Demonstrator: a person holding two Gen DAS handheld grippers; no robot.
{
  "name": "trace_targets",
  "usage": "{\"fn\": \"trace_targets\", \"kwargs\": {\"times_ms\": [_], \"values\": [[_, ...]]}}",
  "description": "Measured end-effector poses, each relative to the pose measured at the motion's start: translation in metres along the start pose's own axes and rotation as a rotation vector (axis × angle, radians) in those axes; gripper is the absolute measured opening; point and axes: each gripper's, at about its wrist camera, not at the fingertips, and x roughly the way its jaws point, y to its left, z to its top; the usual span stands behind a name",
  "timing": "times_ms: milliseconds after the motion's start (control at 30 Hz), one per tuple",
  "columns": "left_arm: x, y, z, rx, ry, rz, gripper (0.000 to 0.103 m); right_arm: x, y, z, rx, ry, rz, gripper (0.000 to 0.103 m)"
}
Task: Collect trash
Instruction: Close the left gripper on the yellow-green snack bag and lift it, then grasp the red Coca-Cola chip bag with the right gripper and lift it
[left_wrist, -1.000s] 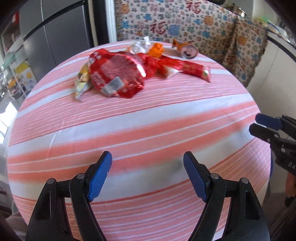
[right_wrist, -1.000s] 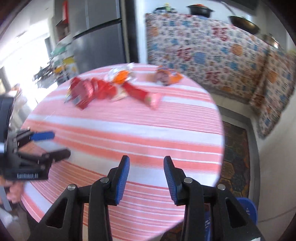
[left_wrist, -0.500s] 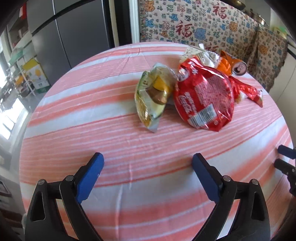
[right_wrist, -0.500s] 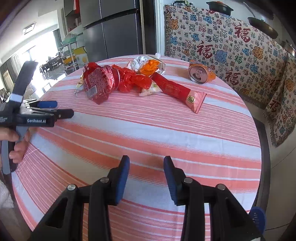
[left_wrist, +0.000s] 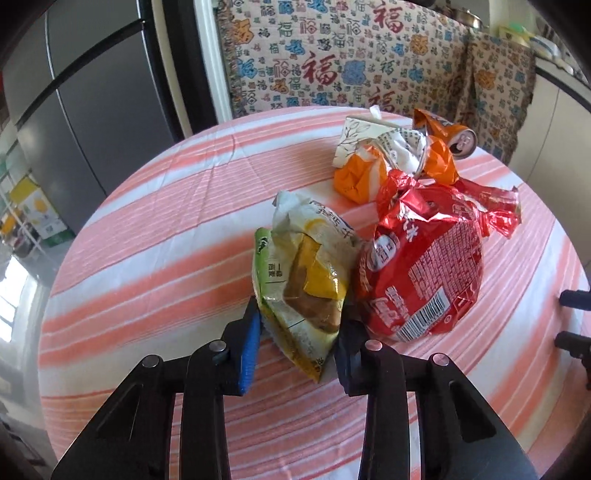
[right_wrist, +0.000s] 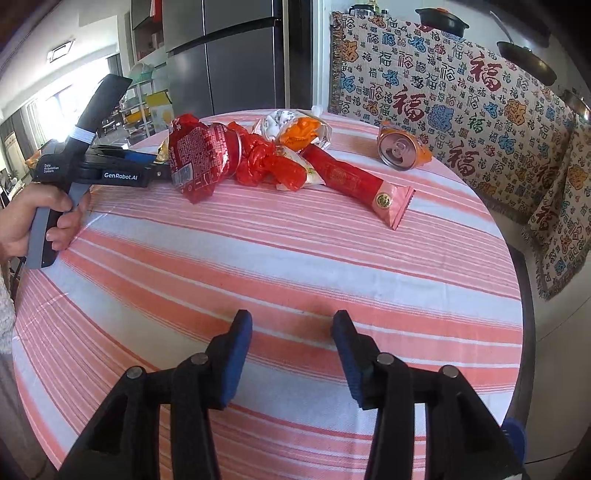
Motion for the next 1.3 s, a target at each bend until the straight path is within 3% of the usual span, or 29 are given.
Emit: {"fn": "trace_targets", "kwargs": {"times_ms": [133, 367, 533, 633, 733, 767, 900, 1100, 1300], "values": [[-0.013, -0.010, -0.012, -0.024, 0.010, 0.009, 0.027, 0.000, -0.002, 0.000, 0.003, 0.005, 0.007, 0.047], [-0.060, -0.023, -0.055, -0.179, 0.068, 0.029, 0.026, 0.000, -0.008, 0.000, 0.024, 0.011, 0.018, 0.047], [-0.082, -0.021, -0.091, -0.254, 0.059, 0.078, 0.026, 0.001, -0.003, 0.000, 0.002, 0.010, 0.008, 0.050], [-0.080, -0.012, -0.091, -0.277, 0.047, 0.104, 0.027, 0.001, 0.005, 0.001, -0.012, 0.004, 0.001, 0.050], [-0.075, -0.002, -0.091, -0.274, 0.031, 0.181, 0.029, 0.003, 0.016, 0.005, -0.024, 0.008, -0.001, 0.050], [-0.072, 0.003, -0.090, -0.278, 0.026, 0.190, 0.031, 0.004, 0.022, 0.007, -0.021, 0.010, 0.003, 0.053], [-0.070, 0.015, -0.091, -0.323, 0.018, 0.176, 0.033, 0.015, 0.054, 0.014, 0.039, 0.018, 0.021, 0.085], [-0.071, 0.022, -0.094, -0.338, 0.015, 0.181, 0.034, 0.047, 0.120, 0.043, 0.029, 0.053, -0.022, 0.090], [-0.071, 0.020, -0.095, -0.336, 0.014, 0.189, 0.034, 0.069, 0.131, 0.086, 0.089, 0.002, -0.157, 0.089]]}}
